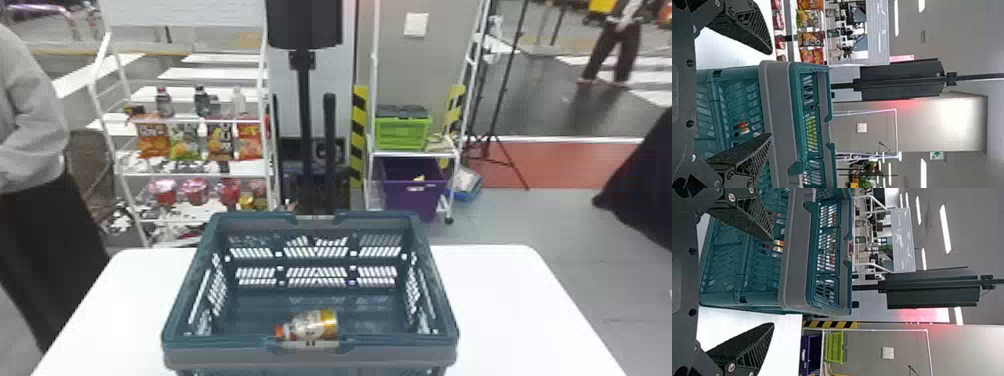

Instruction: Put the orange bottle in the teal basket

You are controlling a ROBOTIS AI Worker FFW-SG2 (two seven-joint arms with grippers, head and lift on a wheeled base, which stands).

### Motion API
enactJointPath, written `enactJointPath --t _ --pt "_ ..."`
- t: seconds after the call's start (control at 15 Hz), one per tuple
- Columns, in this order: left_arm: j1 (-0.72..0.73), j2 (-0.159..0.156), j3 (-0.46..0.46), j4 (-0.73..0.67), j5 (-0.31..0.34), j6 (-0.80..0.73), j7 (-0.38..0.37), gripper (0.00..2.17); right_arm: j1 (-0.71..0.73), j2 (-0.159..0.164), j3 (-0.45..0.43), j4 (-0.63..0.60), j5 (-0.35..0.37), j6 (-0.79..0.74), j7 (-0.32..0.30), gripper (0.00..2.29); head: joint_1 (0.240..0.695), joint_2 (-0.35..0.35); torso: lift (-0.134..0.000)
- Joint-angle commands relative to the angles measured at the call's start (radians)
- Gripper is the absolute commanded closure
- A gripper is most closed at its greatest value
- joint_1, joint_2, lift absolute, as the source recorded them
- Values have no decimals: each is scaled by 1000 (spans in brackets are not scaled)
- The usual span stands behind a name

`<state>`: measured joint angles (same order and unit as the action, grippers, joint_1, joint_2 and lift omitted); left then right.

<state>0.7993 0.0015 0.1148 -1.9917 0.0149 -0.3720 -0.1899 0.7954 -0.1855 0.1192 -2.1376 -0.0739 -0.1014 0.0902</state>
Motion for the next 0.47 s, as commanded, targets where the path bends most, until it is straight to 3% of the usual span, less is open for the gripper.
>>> enactJointPath --t 0.0,0.4 --pt "4 -4 -1 -1 5 0 7 171 5 8 5 -1 5 -4 0 124 499 0 0" --pt "14 -4 -3 -4 13 0 12 171 27 20 -1 -10 8 -19 0 124 499 0 0"
